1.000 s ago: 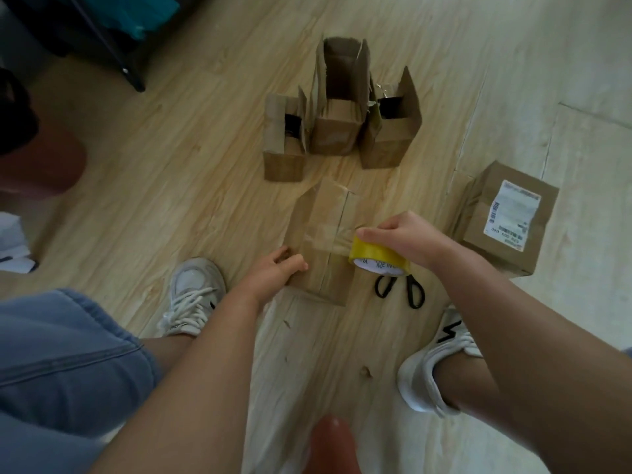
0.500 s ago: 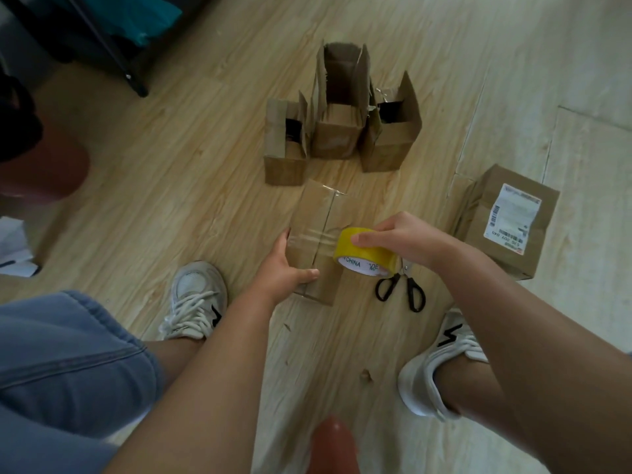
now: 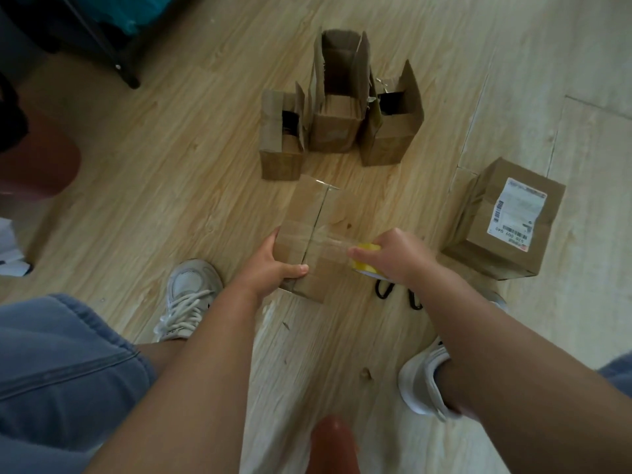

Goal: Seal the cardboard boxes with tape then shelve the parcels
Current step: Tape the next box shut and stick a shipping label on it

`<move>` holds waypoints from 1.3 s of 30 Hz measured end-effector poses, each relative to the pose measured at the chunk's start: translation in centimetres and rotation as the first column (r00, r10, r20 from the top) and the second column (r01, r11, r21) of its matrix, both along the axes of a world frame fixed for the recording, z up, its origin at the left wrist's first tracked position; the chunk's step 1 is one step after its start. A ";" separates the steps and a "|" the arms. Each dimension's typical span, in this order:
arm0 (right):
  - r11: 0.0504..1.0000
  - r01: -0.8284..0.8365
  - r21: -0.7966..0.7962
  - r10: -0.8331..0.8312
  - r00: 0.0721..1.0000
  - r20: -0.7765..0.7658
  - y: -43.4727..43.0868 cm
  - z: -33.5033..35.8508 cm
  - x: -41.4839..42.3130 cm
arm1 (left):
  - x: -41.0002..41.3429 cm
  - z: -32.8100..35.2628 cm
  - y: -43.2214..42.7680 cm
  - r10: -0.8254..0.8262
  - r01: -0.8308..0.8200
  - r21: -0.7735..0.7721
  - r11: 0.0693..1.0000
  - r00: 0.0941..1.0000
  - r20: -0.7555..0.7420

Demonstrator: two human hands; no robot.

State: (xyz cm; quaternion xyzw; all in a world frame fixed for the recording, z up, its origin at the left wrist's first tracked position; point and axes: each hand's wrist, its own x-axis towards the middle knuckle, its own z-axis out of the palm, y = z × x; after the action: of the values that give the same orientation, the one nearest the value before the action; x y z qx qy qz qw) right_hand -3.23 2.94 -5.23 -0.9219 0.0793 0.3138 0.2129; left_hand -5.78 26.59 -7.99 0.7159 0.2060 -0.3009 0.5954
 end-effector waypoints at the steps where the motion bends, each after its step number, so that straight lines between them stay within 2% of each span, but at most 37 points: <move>1: 1.000 0.015 0.006 -0.015 1.000 -0.009 0.1 -0.4 -0.1 | 0.1 -0.1 0.1 0.008 -0.008 -0.005 1.000 1.000 -0.012; 7: 0.998 0.060 0.008 -0.060 0.998 -0.030 1.6 -1.8 0.0 | 0.6 -0.2 0.2 -0.009 0.011 0.033 0.999 0.999 -0.053; 9: 0.998 0.063 0.015 -0.063 0.997 -0.039 2.1 -1.8 0.2 | 1.0 0.1 0.2 -0.076 0.083 0.187 0.979 0.996 -0.045; 11: 0.998 0.060 0.030 -0.058 0.997 -0.043 2.2 -1.8 0.4 | 1.0 0.9 -0.5 -0.280 0.233 0.473 0.850 0.960 0.030; 13: 0.997 0.063 0.049 -0.061 0.997 -0.042 2.0 -2.0 0.4 | 0.6 1.6 -1.8 -0.506 0.292 0.676 0.677 0.851 0.139; 15: 0.994 0.075 0.075 -0.072 0.997 -0.035 1.6 -2.1 0.3 | -0.1 1.6 -3.1 -0.616 0.304 0.745 0.594 0.768 0.177; 17: 0.991 0.090 0.097 -0.087 0.996 -0.034 1.5 -2.1 0.2 | -0.6 0.7 -3.4 -0.657 0.314 0.803 0.506 0.744 0.123; 19: 0.990 0.093 0.108 -0.089 0.995 -0.041 2.0 -2.2 0.3 | -0.5 -0.1 -3.0 -0.656 0.318 0.835 0.450 0.752 0.067; 25: 0.990 0.064 0.126 -0.056 0.996 -0.069 3.4 -2.6 1.0 | -0.5 -1.0 -3.2 -0.634 0.297 0.874 0.385 0.773 0.016; 30: 0.986 0.098 0.133 -0.097 0.995 -0.010 3.2 -2.4 1.7 | -0.6 -0.6 -4.2 -0.606 0.258 0.893 0.368 0.795 0.020; 34: 0.987 0.118 0.106 -0.129 0.986 0.103 2.7 -2.5 2.0 | -0.6 0.3 -5.7 -0.521 0.129 0.930 0.345 0.850 0.075; 36: 0.981 0.132 0.144 -0.150 0.981 0.123 2.2 -2.5 1.6 | -0.2 0.3 -6.0 -0.582 0.073 0.944 0.322 0.801 0.137; 39: 0.962 0.134 0.240 -0.150 0.987 0.053 1.4 -2.5 0.9 | -0.3 -0.5 -6.1 -0.718 0.175 0.929 0.327 0.685 0.123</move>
State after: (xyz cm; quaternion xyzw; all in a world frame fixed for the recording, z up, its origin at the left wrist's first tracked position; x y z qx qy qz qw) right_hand -2.33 4.34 -7.76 -0.8925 0.1000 0.2723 0.3453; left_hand -6.08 20.52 -8.45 0.9902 -0.0597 -0.1072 0.0661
